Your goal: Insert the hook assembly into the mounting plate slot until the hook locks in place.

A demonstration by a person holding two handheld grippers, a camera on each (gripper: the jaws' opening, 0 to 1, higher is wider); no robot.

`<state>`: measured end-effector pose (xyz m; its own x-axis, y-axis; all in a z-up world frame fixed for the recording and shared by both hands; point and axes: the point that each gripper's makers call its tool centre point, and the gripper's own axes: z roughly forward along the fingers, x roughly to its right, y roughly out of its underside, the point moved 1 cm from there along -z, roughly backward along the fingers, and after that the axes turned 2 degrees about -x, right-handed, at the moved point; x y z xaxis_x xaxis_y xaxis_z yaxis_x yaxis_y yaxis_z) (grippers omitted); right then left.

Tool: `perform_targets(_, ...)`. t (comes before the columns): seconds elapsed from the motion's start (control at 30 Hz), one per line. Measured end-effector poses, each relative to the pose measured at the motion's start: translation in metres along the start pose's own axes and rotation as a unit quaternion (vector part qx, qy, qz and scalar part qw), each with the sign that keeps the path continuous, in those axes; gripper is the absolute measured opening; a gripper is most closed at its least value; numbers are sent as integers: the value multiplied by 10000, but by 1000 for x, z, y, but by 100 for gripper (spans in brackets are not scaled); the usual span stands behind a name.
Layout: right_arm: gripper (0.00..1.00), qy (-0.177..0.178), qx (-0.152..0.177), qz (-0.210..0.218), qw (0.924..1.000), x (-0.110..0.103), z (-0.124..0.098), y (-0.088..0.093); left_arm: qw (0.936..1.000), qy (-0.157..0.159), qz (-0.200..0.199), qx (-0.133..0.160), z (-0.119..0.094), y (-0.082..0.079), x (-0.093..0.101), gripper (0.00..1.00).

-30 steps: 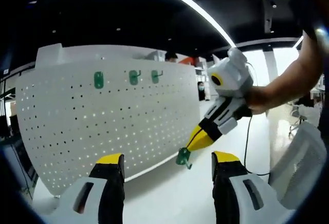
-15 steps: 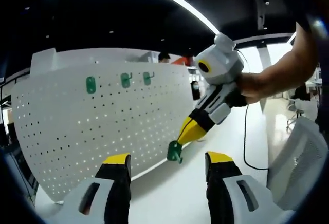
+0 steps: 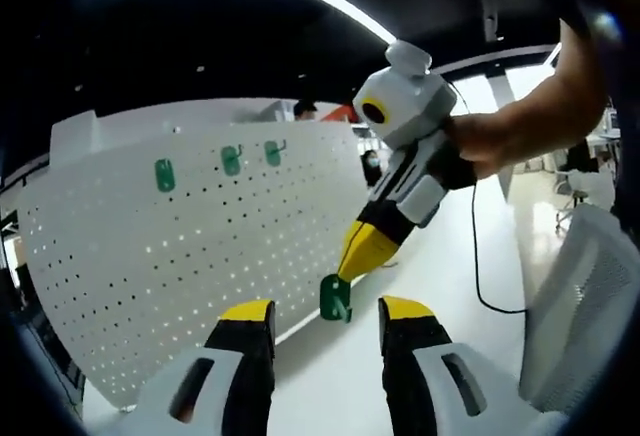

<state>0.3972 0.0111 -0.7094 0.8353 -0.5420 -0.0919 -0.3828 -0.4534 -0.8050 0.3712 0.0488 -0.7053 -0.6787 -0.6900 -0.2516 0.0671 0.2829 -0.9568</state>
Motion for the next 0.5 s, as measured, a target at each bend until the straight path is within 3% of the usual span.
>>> perform_targets(0.23,0,-203,17,256,9995,-7,-1,-4,9997,89,243,-14,0,0,3,24)
perform_targets(0.5,0,-380,-45,426,9984,-14,-1,-2,9990,167,418,-60,1,1,7,16)
